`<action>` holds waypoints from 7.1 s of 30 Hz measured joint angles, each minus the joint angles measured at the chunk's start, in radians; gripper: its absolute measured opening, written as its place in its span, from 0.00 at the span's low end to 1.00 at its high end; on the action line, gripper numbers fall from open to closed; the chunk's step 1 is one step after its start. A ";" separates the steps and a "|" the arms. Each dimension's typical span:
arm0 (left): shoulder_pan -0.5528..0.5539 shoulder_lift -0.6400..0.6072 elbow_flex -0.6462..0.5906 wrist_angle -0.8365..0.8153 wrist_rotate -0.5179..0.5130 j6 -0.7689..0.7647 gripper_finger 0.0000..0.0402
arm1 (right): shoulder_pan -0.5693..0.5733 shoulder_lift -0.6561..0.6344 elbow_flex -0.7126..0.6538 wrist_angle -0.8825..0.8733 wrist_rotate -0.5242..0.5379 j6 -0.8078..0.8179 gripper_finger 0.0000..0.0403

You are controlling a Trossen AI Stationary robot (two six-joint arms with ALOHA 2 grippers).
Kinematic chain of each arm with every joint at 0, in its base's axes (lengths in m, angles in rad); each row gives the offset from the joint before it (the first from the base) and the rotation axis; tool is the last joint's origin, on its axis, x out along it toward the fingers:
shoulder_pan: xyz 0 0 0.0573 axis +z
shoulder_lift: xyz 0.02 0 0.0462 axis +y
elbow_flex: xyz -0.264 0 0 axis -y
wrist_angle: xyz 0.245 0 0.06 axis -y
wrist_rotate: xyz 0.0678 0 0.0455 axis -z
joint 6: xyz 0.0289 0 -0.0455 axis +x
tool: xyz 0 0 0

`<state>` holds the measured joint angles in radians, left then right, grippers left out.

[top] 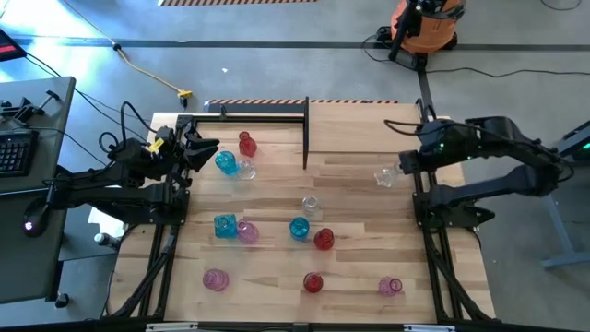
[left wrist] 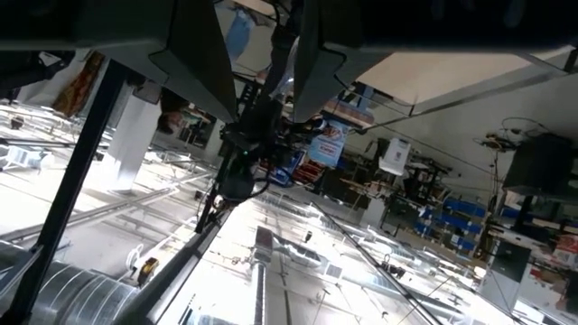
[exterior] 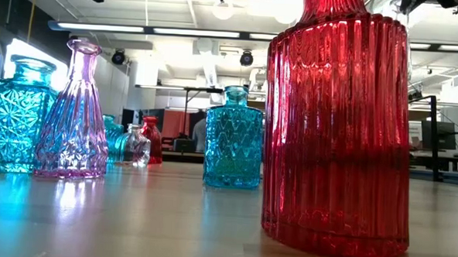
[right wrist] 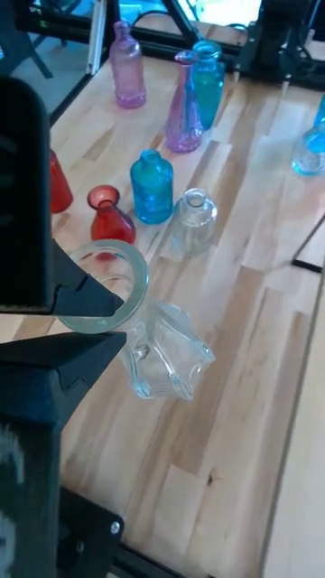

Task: Sort vases onto shelf
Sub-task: Put the bottom right transparent vase on the shelf

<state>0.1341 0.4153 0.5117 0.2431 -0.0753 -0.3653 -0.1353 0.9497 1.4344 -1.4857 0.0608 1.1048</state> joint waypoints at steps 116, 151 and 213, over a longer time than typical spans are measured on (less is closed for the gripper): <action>0.000 0.001 0.000 -0.127 0.005 -0.025 0.26 | -0.875 0.353 0.125 0.243 0.000 -0.082 0.00; 0.000 0.001 0.000 -0.127 0.005 -0.025 0.26 | -0.886 0.406 0.126 0.219 0.101 0.015 0.00; 0.000 0.001 0.000 -0.127 0.005 -0.025 0.26 | -0.886 0.410 0.124 0.163 0.269 -0.006 0.27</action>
<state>0.1337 0.4160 0.5117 0.1162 -0.0704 -0.3901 -1.0214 1.3594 1.5585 -1.3228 0.3302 1.0988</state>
